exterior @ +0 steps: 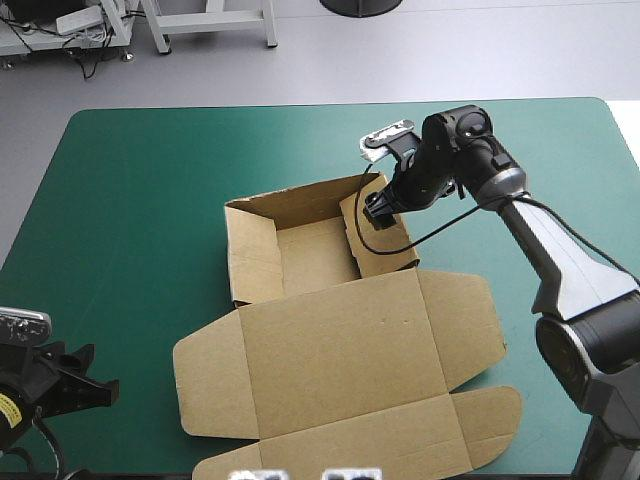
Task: Fold the box
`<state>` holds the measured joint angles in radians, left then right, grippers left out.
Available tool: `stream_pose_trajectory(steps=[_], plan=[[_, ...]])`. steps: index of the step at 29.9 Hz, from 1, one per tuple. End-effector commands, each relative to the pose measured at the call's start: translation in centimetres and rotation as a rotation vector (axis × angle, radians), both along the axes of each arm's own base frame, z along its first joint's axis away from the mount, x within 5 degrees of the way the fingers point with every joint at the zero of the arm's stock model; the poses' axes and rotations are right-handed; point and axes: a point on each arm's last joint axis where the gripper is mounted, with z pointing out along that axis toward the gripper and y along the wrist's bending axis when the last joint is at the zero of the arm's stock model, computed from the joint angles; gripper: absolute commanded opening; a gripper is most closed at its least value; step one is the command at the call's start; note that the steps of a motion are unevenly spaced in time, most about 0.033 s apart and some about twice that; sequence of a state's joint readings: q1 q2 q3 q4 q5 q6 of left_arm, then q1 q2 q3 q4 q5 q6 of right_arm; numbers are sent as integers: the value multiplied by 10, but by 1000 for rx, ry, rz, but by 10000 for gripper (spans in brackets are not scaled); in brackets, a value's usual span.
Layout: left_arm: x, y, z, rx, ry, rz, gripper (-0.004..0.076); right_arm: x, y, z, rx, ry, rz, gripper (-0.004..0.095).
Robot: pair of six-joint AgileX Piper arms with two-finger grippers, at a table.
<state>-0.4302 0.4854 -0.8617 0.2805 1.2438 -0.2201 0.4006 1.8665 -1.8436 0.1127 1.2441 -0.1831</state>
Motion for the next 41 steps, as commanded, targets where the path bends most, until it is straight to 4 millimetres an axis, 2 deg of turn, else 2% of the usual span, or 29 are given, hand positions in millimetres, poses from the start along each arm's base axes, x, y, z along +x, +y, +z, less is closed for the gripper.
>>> stream_pose_trajectory(steps=[1,4,7,9,15,18,23,29,34,37,41], plan=[[2,1,7,-3,-47,6,246,0,1,10,34,-12,8,833],[1,1,7,-3,-42,6,246,5,6,-2,49,27,9,809],[1,0,7,-12,-38,2,246,11,9,-16,43,60,10,678],[1,-1,6,-19,-35,-2,246,13,10,-21,38,73,9,534],[1,-1,6,-24,-29,-5,246,21,10,-32,-1,53,38,-21],[0,-1,6,-25,-27,-5,246,25,5,-35,-51,28,33,-18],[0,-1,6,-25,-27,-5,246,31,-13,-32,-79,27,-5,-18],[0,-1,6,-24,-27,-4,246,43,-44,-13,-66,-26,-53,-18],[1,-1,6,-20,-29,-3,246,58,-96,11,-55,-108,-166,-18],[0,-1,6,-20,-27,-2,246,64,-141,23,-36,-144,-256,-18],[0,-1,6,-18,-27,-4,246,63,-204,25,-51,-151,-386,-18]])
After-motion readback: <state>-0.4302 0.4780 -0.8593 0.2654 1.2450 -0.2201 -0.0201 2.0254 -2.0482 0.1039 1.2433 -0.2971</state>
